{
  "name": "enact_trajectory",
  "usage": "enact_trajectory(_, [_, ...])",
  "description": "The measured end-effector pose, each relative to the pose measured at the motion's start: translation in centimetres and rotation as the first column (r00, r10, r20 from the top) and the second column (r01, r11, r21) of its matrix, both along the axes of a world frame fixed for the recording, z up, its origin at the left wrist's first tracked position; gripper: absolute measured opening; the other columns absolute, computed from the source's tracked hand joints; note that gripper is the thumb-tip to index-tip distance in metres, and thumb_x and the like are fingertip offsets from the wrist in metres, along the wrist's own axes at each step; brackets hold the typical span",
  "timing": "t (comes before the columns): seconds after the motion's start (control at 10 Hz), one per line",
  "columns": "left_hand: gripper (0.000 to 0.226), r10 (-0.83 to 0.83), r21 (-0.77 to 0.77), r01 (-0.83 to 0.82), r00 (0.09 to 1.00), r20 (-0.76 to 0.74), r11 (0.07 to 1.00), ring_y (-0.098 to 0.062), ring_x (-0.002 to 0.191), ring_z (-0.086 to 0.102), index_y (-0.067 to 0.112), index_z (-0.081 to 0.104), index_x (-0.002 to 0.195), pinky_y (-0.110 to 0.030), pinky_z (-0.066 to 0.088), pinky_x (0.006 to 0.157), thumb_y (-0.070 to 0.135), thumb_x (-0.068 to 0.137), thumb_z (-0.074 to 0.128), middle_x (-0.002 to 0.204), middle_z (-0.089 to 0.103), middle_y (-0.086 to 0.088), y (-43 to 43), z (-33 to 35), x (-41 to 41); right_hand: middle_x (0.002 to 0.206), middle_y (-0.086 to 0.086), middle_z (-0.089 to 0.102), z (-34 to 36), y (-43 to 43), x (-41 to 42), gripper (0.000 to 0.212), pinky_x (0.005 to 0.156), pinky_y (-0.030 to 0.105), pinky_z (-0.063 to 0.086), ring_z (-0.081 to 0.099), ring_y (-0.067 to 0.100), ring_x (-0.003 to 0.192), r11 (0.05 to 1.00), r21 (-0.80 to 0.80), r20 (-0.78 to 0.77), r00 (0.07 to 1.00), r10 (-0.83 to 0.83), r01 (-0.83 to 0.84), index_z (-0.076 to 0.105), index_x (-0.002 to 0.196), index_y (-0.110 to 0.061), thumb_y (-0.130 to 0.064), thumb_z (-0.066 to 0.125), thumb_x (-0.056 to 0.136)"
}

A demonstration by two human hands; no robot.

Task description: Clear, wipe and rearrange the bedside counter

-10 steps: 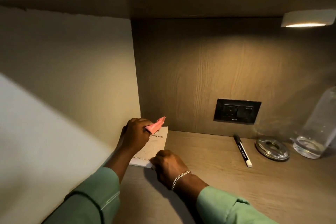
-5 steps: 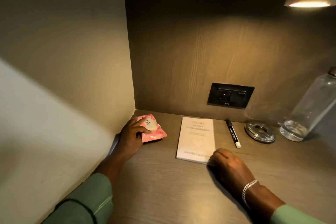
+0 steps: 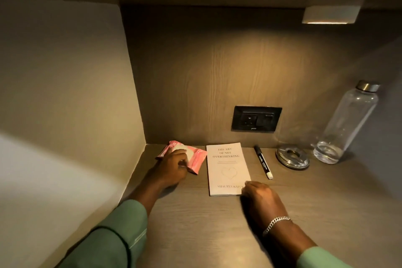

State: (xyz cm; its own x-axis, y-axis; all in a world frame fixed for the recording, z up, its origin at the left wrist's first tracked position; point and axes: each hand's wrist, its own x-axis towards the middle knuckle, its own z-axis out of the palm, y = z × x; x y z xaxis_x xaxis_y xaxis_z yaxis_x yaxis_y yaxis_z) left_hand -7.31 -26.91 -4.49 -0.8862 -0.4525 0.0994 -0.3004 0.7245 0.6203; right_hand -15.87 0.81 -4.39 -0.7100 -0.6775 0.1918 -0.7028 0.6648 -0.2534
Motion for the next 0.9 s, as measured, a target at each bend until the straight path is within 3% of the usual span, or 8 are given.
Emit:
enact_trajectory(0.1, [0.029, 0.239, -0.045, -0.239, 0.971, -0.006, 0.97, -0.023, 0.097, 0.057, 0.027, 0.058, 0.081, -0.037, 0.048, 0.082, 0.054, 0.07, 0.055, 0.109, 0.061, -0.002, 1.7, 0.8, -1.3, 0.081, 0.004, 0.071, -0.4, 0.3, 0.4, 0.012, 0.063, 0.031, 0.05, 0.065, 0.025, 0.075, 0.999, -0.013, -0.023, 0.999, -0.036, 0.036, 0.068, 0.077, -0.015, -0.008, 0.058, 0.078])
enact_trajectory(0.2, [0.061, 0.26, -0.318, -0.22, 0.962, 0.087, 0.922, -0.03, 0.127, 0.041, 0.021, 0.044, 0.127, -0.045, 0.037, 0.104, 0.05, 0.075, 0.061, 0.139, 0.043, -0.006, 3.2, 0.2, -2.7, 0.087, 0.001, 0.072, -0.8, 0.5, 0.8, 0.018, 0.067, 0.029, 0.052, 0.066, 0.021, 0.08, 0.997, 0.019, -0.032, 0.997, -0.077, 0.078, 0.069, 0.085, -0.017, -0.01, 0.053, 0.081])
enact_trajectory(0.3, [0.047, 0.194, -0.394, -0.133, 0.974, 0.118, 0.909, -0.028, 0.131, 0.036, 0.031, 0.049, 0.124, -0.049, 0.032, 0.107, 0.038, 0.078, 0.056, 0.141, 0.04, -0.001, 2.3, 0.2, -2.6, 0.093, -0.003, 0.071, -0.6, 1.0, 0.6, 0.018, 0.074, 0.025, 0.055, 0.066, 0.014, 0.085, 0.998, 0.003, -0.03, 0.998, -0.062, 0.062, 0.066, 0.092, -0.023, -0.015, 0.051, 0.086])
enact_trajectory(0.4, [0.023, 0.105, -0.29, -0.078, 0.992, 0.076, 0.954, -0.021, 0.123, 0.046, 0.033, 0.059, 0.105, -0.041, 0.04, 0.103, 0.033, 0.082, 0.06, 0.128, 0.053, 0.005, 1.3, -0.8, -1.1, 0.1, -0.008, 0.071, -1.7, 1.8, 0.4, 0.013, 0.077, 0.02, 0.054, 0.065, 0.009, 0.088, 0.999, -0.046, -0.053, 0.999, -0.012, 0.01, 0.065, 0.095, -0.027, -0.019, 0.059, 0.088])
enact_trajectory(0.5, [0.03, 0.154, -0.152, -0.157, 0.988, -0.028, 0.976, -0.018, 0.111, 0.051, 0.034, 0.057, 0.091, -0.032, 0.046, 0.092, 0.007, 0.079, 0.064, 0.12, 0.056, 0.005, 1.8, -2.4, 0.6, 0.121, -0.01, 0.066, -2.4, 2.3, 0.3, 0.025, 0.093, 0.022, 0.052, 0.063, 0.008, 0.106, 0.997, -0.068, -0.049, 0.998, 0.032, -0.035, 0.064, 0.111, -0.029, -0.022, 0.064, 0.087])
enact_trajectory(0.6, [0.034, 0.18, -0.12, -0.188, 0.981, -0.077, 0.975, -0.019, 0.108, 0.05, 0.029, 0.056, 0.088, -0.032, 0.046, 0.084, -0.002, 0.075, 0.06, 0.125, 0.053, -0.001, 2.3, -2.9, 1.3, 0.114, -0.004, 0.069, -2.3, 1.8, 0.2, 0.02, 0.086, 0.027, 0.055, 0.066, 0.015, 0.099, 1.0, 0.004, -0.067, 0.998, 0.02, -0.02, 0.065, 0.106, -0.023, -0.019, 0.058, 0.088])
enact_trajectory(0.7, [0.035, 0.223, -0.056, -0.228, 0.972, -0.079, 0.972, -0.022, 0.112, 0.05, 0.032, 0.056, 0.099, -0.031, 0.046, 0.084, 0.003, 0.079, 0.058, 0.137, 0.048, -0.002, 2.2, -2.8, 1.3, 0.095, 0.001, 0.072, -1.2, 0.9, -0.3, 0.016, 0.073, 0.031, 0.056, 0.069, 0.022, 0.084, 0.997, 0.069, -0.06, 0.998, -0.027, 0.031, 0.067, 0.095, -0.018, -0.015, 0.054, 0.086])
enact_trajectory(0.9, [0.035, 0.238, -0.113, -0.248, 0.967, -0.096, 0.962, -0.025, 0.117, 0.051, 0.044, 0.049, 0.084, -0.037, 0.053, 0.085, 0.019, 0.075, 0.071, 0.132, 0.047, 0.005, 3.9, -0.3, 1.1, 0.101, 0.0, 0.073, 0.7, 0.6, -1.4, 0.018, 0.084, 0.031, 0.057, 0.068, 0.018, 0.092, 0.995, 0.096, 0.08, 0.996, -0.029, 0.021, 0.07, 0.097, -0.022, -0.032, 0.061, 0.085])
